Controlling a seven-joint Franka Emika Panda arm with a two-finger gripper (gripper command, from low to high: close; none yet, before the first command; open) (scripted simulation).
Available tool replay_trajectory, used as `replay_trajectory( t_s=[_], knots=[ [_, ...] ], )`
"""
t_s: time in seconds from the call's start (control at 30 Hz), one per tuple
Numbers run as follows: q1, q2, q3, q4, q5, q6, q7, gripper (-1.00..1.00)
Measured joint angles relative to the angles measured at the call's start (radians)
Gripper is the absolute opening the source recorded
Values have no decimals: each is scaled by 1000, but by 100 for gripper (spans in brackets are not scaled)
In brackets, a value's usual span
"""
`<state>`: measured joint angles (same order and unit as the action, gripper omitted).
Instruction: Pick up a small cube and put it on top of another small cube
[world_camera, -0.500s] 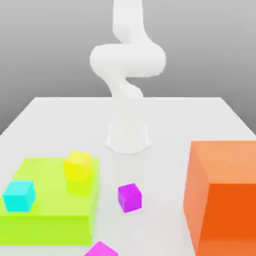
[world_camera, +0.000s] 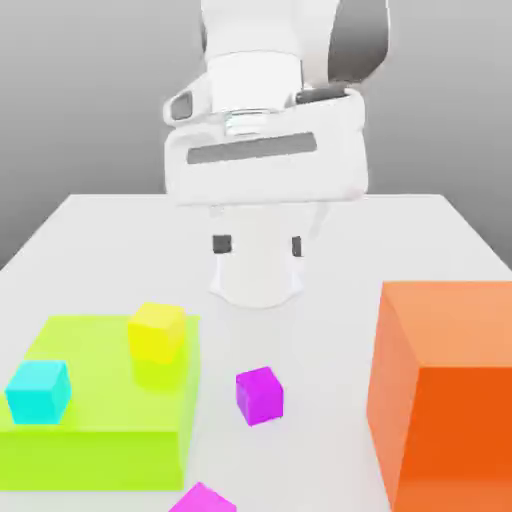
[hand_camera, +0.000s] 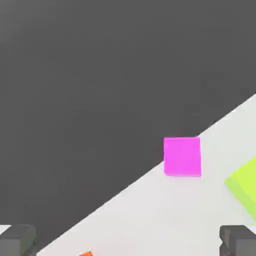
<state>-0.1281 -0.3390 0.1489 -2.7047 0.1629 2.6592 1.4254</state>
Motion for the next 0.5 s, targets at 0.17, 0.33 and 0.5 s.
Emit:
replay_trajectory(
  t_s=[0.17, 0.33, 0.5],
  knots=[
    [-39, 129, 59, -115, -5, 105, 215, 0],
    [-91, 262, 105, -224, -83, 214, 470, 0],
    [-49, 437, 9, -211, -267, 355, 625, 0]
  ],
)
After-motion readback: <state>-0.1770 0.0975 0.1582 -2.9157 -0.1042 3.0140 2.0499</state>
